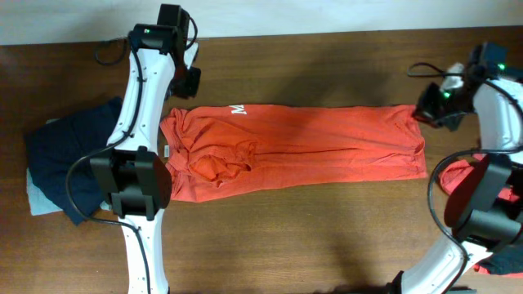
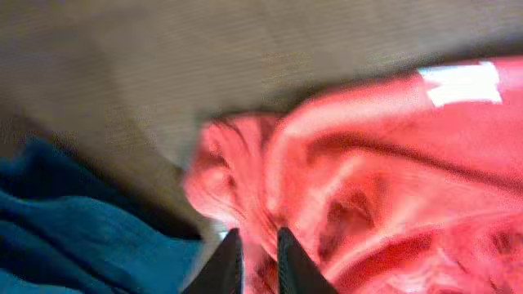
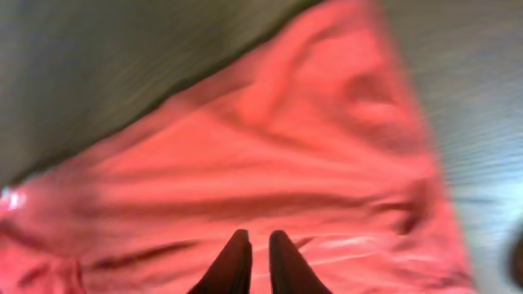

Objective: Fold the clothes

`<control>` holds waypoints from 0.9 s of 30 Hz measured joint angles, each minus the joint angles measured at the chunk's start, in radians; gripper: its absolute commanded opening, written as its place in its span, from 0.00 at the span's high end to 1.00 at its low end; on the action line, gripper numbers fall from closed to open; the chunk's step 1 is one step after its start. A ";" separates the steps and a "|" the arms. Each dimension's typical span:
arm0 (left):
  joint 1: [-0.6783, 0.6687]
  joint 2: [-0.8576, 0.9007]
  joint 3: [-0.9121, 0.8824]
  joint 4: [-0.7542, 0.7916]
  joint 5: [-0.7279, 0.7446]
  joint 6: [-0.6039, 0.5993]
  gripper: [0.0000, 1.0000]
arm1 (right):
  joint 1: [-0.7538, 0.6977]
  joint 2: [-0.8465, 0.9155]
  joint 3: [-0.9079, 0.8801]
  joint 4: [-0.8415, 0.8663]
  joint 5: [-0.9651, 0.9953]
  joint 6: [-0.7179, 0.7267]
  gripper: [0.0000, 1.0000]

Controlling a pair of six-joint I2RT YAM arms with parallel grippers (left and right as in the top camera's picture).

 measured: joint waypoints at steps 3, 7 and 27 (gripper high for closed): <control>-0.006 0.000 -0.035 -0.023 0.051 -0.005 0.89 | 0.137 0.000 -0.003 0.016 -0.046 -0.077 0.75; -0.025 -0.001 -0.231 0.113 0.089 0.000 0.91 | 0.304 0.007 -0.036 0.086 -0.028 -0.117 0.80; -0.029 -0.004 -0.491 0.594 0.125 0.073 0.53 | 0.320 0.239 -0.032 0.210 0.195 0.006 0.90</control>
